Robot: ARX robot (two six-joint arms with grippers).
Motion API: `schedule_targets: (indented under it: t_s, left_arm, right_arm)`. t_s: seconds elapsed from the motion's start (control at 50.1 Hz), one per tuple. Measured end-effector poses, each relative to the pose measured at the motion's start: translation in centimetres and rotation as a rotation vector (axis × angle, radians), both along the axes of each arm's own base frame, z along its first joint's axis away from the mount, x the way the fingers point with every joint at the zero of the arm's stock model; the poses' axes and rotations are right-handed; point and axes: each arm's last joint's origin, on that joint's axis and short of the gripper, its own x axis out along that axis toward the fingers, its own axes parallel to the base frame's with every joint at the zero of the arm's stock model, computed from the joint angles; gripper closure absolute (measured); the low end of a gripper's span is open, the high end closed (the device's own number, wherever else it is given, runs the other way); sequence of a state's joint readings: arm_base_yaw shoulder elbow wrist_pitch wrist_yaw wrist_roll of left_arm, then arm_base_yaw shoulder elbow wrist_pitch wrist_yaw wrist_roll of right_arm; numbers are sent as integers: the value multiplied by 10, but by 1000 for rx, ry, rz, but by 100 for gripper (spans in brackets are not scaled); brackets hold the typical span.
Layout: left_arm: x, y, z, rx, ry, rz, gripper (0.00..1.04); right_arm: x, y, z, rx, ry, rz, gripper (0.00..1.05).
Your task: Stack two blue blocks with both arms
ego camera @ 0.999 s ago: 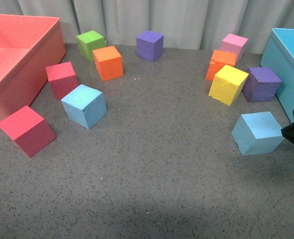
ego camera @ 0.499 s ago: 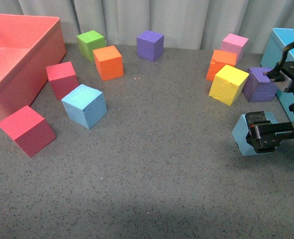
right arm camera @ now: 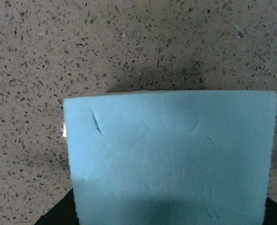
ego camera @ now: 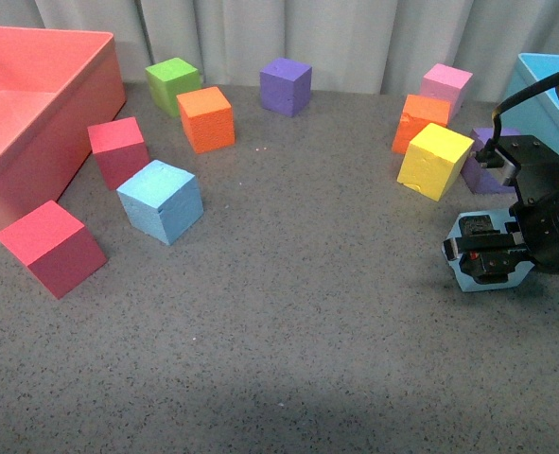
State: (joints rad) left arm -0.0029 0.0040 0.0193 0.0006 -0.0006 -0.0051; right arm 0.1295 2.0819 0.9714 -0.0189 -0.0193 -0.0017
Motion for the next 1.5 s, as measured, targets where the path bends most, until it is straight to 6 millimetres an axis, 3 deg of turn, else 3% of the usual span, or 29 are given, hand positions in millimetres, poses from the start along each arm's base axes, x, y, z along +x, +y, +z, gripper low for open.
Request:
schedule_targets:
  t_s: [0.14,0.36,0.499,0.639,1.039,1.159,1.298,1.458,1.498]
  left_arm:
    - [0,0,0,0,0,0,7]
    - [0,0,0,0,0,0,7]
    - [0,0,0,0,0,0,7]
    - [0,0,0,0,0,0,7]
    - [0,0,0,0,0,0,7]
    - [0,0,0,0,0,0,7]
    - [0,0,0,0,0,0,7]
    - [0,0,0,0,0,0,7]
    - [0,0,0,0,0,0,7]
  right_arm:
    - [-1,12,10,31,-18,-11,56]
    - [3,66,25,75,-53,9,57]
    - [9,107,18,112,-32,11,57]
    - [13,127,7,107,-2,4,57]
    - [20,147,5,123,18,-2,56]
    - [19,148,7,151,8,2,32]
    - [11,146,19,183,-51,13,11]
    - [-3,137,53,212,-168,9,10]
    - [-5,137,57,182,-279,8,12]
